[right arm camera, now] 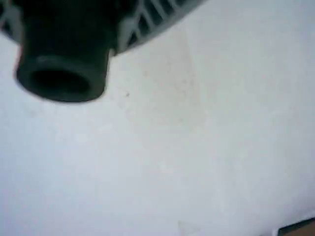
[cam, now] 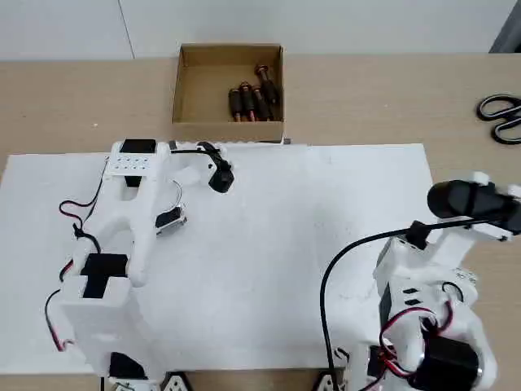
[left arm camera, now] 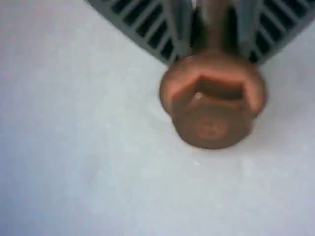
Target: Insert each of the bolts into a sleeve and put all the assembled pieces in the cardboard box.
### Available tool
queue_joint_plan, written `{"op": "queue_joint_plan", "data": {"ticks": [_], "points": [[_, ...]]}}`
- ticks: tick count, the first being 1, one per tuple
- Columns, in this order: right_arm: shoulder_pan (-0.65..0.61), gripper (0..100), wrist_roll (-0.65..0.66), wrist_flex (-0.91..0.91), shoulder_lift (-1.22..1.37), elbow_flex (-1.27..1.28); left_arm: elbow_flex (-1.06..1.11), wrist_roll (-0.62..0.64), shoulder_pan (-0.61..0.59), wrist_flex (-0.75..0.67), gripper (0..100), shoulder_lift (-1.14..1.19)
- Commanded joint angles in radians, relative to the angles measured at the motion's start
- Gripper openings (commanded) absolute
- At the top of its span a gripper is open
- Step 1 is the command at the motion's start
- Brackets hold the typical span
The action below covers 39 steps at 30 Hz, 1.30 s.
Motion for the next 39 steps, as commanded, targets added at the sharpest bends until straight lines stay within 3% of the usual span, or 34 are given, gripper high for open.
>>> {"op": "queue_joint_plan", "data": {"ticks": [1,5,11,17,22,27,32,39], "points": [[0.007,0.3,0.011,-0.018,-0.004,-0.008,-0.018,0.002,0.020,-0.023,1,0.038],[0.004,0.3,0.011,-0.018,-0.007,-0.014,-0.101,0.029,0.020,0.060,1,-0.020],[-0.012,0.3,0.014,-0.015,-0.004,-0.072,-0.134,0.130,0.058,0.103,1,-0.313],[-0.128,0.2,0.100,0.016,-0.007,-0.080,-0.128,0.241,0.176,0.193,1,-0.580],[-0.217,0.2,0.129,0.021,-0.007,-0.068,-0.087,0.476,0.186,0.224,1,-0.713],[-0.338,0.2,0.175,0.022,-0.007,-0.044,-0.054,0.493,0.193,0.244,1,-0.875],[-0.441,0.2,0.180,0.022,-0.012,-0.020,0.062,0.494,0.195,0.152,1,-1.117],[-0.568,0.2,0.180,-0.001,-0.189,0.161,0.499,0.496,0.186,-0.130,1,-1.590]]}}
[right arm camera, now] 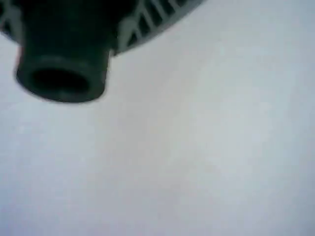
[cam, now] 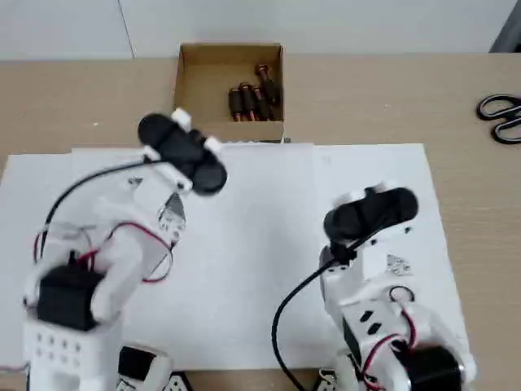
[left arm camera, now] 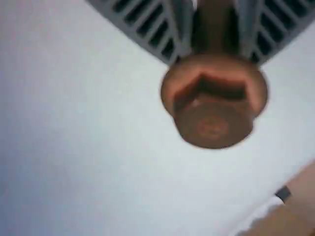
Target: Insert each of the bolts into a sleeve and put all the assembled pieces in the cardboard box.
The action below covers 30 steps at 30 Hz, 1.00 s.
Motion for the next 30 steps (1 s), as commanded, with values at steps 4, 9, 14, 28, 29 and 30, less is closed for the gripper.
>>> {"op": "queue_joint_plan", "data": {"ticks": [4,9,14,28,29,30], "points": [[-0.094,0.2,0.017,-0.094,-0.237,0.199,0.409,0.061,-0.002,-0.264,1,-0.516],[-0.120,0.2,0.015,-0.156,-0.354,0.348,0.598,0.338,0.003,-0.328,1,-0.832],[-0.124,0.2,0.017,-0.292,-0.338,0.428,0.627,0.640,0.005,-0.358,1,-0.796],[-0.429,0.2,0.198,-0.605,-0.338,0.664,0.759,1.076,0.083,-0.601,1,-0.796],[-0.430,0.2,0.210,-0.627,-0.338,0.680,0.759,1.091,0.107,-0.615,1,-0.796],[-0.430,0.2,0.221,-0.645,-0.338,0.692,0.759,1.108,0.127,-0.624,1,-0.796]]}}
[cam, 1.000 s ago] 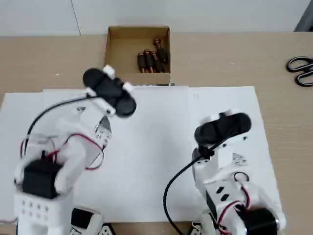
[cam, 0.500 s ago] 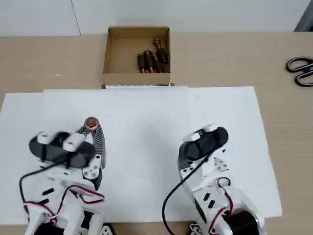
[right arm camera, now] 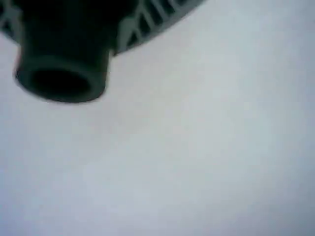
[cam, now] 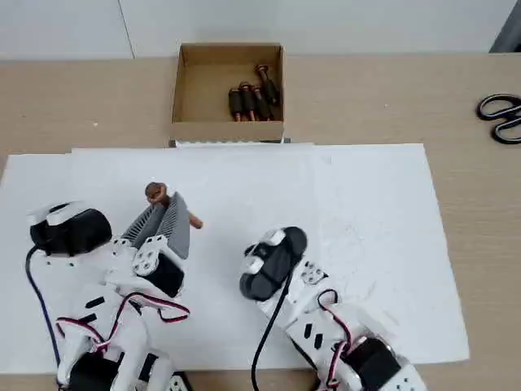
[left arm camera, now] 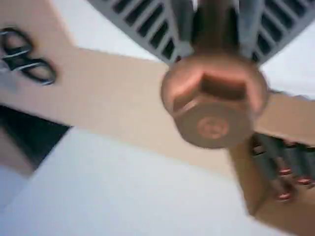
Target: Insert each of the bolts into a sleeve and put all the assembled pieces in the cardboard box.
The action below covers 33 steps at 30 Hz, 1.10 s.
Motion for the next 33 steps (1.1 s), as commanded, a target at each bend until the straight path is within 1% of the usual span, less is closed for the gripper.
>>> {"op": "queue_joint_plan", "data": {"ticks": [1,6,13,33], "points": [[-0.013,0.2,0.043,-0.085,-0.005,0.020,-0.008,0.060,0.069,-0.064,1,-0.005],[-0.013,0.2,0.060,-0.151,-0.005,0.040,-0.010,0.112,0.106,-0.061,1,-0.005],[-0.013,0.2,0.110,-0.232,-0.005,0.040,-0.004,0.112,0.160,-0.060,1,-0.005],[-0.015,0.2,0.121,-0.305,-0.005,0.031,0.093,0.110,0.163,-0.066,1,-0.003]]}}
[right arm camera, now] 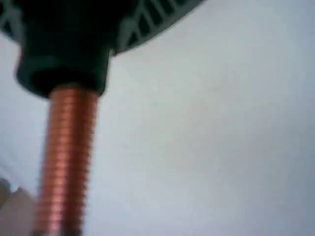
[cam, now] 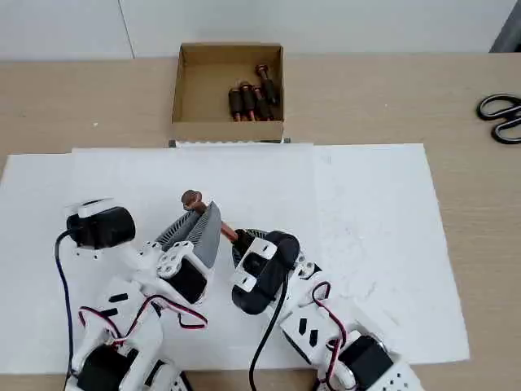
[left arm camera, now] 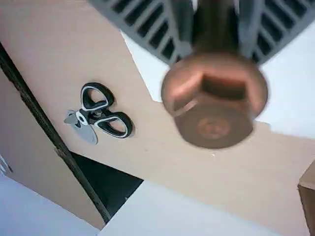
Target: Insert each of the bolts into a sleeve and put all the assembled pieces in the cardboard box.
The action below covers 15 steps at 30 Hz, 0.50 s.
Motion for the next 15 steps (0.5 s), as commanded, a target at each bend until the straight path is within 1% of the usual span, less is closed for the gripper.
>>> {"op": "queue_joint_plan", "data": {"ticks": [1,3,5,7,11,13,15], "points": [[-0.012,0.2,0.009,-0.039,-0.005,-0.020,0.010,0.005,0.008,-0.029,1,0.000],[-0.035,0.2,0.009,-0.035,-0.005,-0.029,0.016,0.005,0.009,-0.029,1,0.000],[-0.062,0.2,0.009,-0.033,-0.005,-0.035,0.016,0.005,0.041,-0.031,1,-0.002],[-0.068,0.2,0.009,-0.033,-0.005,-0.032,0.016,0.005,0.077,-0.031,1,-0.002],[-0.067,0.2,0.009,-0.033,-0.005,-0.034,0.016,0.003,0.098,-0.020,1,-0.002],[-0.067,0.2,0.009,-0.038,-0.005,-0.035,0.013,0.003,0.103,0.015,1,-0.002],[-0.067,0.2,0.009,-0.039,-0.005,-0.035,0.010,-0.006,0.132,0.064,1,-0.002]]}}
